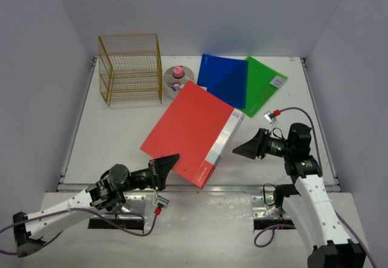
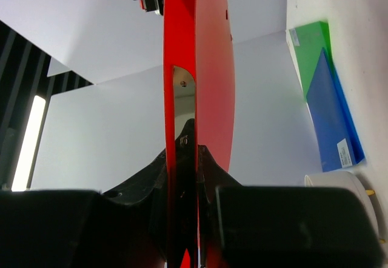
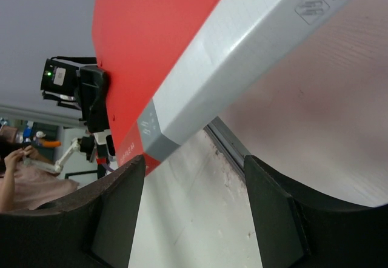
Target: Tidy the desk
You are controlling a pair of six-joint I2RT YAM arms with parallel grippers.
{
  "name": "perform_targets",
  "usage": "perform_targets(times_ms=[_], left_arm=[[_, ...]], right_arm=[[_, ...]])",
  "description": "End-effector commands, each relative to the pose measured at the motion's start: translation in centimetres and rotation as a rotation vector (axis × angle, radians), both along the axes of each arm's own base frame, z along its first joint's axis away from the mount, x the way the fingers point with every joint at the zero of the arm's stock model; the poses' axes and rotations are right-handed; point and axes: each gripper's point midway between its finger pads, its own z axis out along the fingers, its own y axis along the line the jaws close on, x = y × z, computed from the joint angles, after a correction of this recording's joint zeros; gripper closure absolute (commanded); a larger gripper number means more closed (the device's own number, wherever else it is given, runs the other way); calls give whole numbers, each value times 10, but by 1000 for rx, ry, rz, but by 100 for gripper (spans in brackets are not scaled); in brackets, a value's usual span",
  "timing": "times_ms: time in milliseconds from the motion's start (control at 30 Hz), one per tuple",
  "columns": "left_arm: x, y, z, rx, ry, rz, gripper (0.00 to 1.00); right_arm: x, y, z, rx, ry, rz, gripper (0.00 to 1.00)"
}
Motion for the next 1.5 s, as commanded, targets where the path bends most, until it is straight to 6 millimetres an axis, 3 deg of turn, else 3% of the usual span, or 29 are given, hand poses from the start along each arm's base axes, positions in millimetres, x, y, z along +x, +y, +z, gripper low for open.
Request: perform_targets(times_ms=[0,267,467,667,733,867,1067,1233,1467], left_arm=[[-13,3,45,-79,-153,-37,100],[-14,4,48,-81,-163,-35,100],[-13,5,48,-79,-158,-31,100],[-15,6,50,-82,-155,-38,100],[-16,6,51,-79,-151,-43,100],[-18,7,50,-74,-145,-53,100],[-20,6,53,-69,-136,-63,100],[-25,6,61,-71,-111,-90,100],[-27,2,65,-53,-15,-119,100]], right_arm=[[5,2,16,34,-85,27,33],[9,2,7,36,-64,24,33],[7,0,5,-22,-175,64,33],[6,-12,2,-241,-525,119,32],[18,-24,-2,-395,-749,117,30],[37,-35,1,-537,-998,73,28],[48,-32,6,-609,-1331,130,22],[45,-21,11,-609,-1624,235,15],[60,-20,27,-643,-1734,210,15]])
